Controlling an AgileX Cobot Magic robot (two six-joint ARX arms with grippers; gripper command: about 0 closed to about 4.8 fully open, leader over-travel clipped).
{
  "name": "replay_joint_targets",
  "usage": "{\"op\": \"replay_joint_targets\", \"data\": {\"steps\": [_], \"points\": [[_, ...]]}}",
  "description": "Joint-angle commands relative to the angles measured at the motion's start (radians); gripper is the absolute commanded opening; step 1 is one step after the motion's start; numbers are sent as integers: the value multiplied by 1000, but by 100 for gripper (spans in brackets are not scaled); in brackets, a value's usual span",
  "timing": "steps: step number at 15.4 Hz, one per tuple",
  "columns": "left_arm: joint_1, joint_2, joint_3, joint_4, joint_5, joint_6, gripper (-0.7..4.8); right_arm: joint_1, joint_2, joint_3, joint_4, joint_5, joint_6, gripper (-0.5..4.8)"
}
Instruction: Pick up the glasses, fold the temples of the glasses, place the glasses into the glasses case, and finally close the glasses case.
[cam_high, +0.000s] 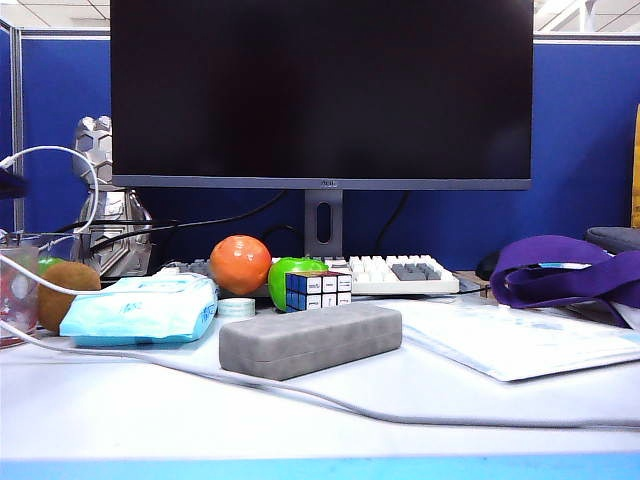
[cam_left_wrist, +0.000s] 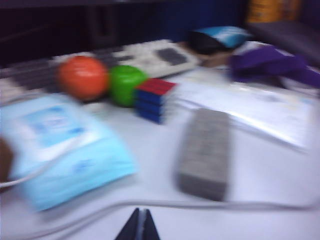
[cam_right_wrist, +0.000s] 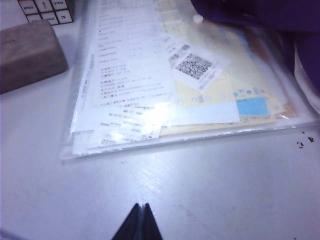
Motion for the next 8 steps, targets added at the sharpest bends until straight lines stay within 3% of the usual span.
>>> {"op": "replay_joint_targets", "data": {"steps": [1, 5, 8], "points": [[122, -40, 0, -53, -4, -1, -5, 2, 1, 3, 10, 5, 4, -1], [313, -180, 0, -261, -11, 0, -5, 2, 1, 3, 10, 5, 4, -1], [362, -190, 0, -260, -20, 52, -5, 2, 1, 3, 11, 5, 4, -1]]}}
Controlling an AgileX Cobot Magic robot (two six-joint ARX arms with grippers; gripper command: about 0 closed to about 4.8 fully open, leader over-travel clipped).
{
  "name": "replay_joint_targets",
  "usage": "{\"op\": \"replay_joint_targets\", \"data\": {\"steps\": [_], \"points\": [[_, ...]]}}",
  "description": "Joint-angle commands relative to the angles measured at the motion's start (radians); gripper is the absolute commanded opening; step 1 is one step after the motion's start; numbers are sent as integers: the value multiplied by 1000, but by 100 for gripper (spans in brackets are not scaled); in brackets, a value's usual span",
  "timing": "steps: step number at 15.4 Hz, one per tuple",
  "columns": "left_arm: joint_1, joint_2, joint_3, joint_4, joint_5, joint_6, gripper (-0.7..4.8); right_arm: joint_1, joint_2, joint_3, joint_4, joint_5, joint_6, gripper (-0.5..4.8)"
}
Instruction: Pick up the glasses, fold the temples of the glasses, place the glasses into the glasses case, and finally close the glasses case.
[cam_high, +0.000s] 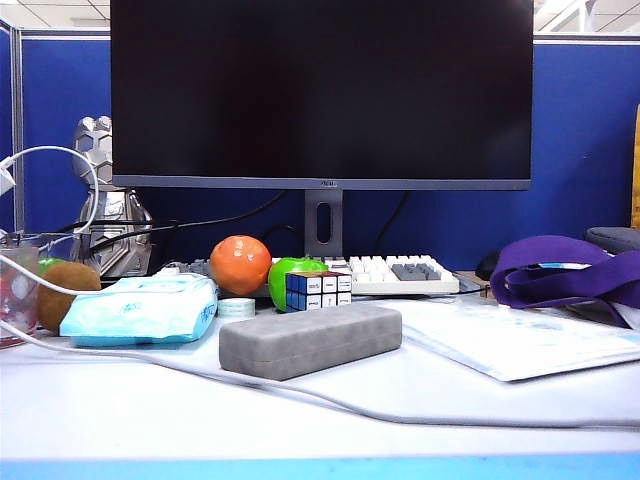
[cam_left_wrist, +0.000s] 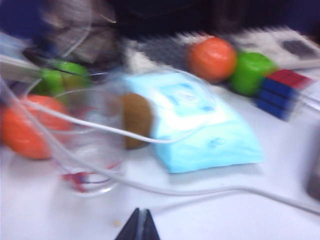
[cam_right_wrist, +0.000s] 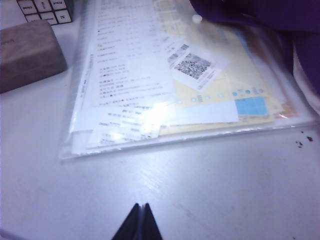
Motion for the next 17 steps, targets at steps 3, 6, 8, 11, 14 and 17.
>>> {"op": "replay_joint_targets", "data": {"steps": [3, 6, 8, 11, 14, 17], "points": [[17, -3, -1, -23, -80, 6, 18, 2, 1, 3, 10, 4, 4, -1], [17, -3, -1, -23, -74, -6, 30, 2, 1, 3, 11, 5, 4, -1], [17, -3, -1, -23, -74, -6, 30, -11, -42, -3, -8, 43, 4, -1], [17, -3, -1, -23, -74, -6, 30, -102, -189, -42, 2, 133, -1, -1], [18, -3, -1, -23, -74, -6, 30, -194, -305, -46, 12, 126, -77, -1], [18, -3, -1, -22, -74, -6, 30, -253, -317, -48, 19, 107, -153, -1]]}}
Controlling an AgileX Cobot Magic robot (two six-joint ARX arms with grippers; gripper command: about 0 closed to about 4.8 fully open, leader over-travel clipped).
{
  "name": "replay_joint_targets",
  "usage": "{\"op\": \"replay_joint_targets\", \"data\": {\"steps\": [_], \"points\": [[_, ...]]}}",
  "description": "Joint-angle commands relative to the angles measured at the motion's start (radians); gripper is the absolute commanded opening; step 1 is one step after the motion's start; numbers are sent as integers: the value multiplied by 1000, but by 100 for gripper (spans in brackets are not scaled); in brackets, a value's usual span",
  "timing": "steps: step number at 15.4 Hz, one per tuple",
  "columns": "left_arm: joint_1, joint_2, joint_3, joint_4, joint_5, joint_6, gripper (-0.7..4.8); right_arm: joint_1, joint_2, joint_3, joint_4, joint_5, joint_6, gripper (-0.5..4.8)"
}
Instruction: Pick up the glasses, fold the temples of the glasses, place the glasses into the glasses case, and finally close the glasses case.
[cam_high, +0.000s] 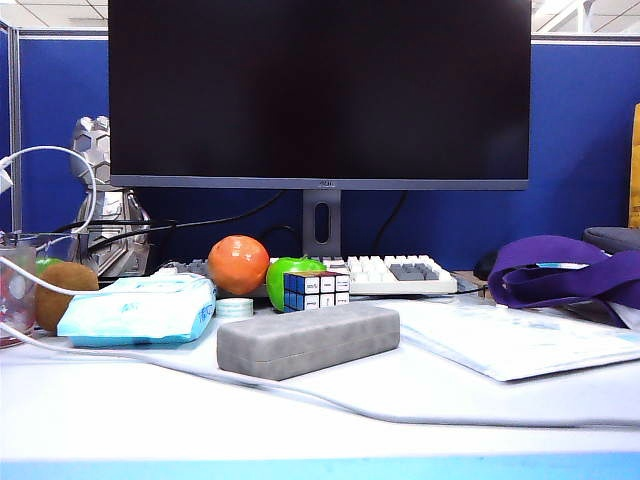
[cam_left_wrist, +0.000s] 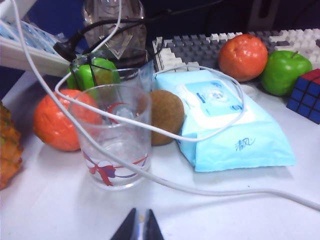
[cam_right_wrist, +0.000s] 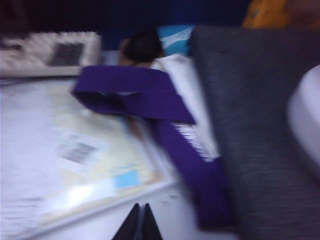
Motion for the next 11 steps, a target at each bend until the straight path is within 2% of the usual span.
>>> {"op": "replay_joint_targets", "data": {"steps": [1, 3, 11], "points": [[2, -2, -1, -12, -2, -2, 30, -23, -2, -7, 3, -17, 19, -1], [2, -2, -1, -12, -1, -2, 30, -23, -2, -7, 2, -38, 85, -1], [2, -2, -1, -12, -1, -2, 30, -22, -2, -7, 4, -39, 85, -1]]}}
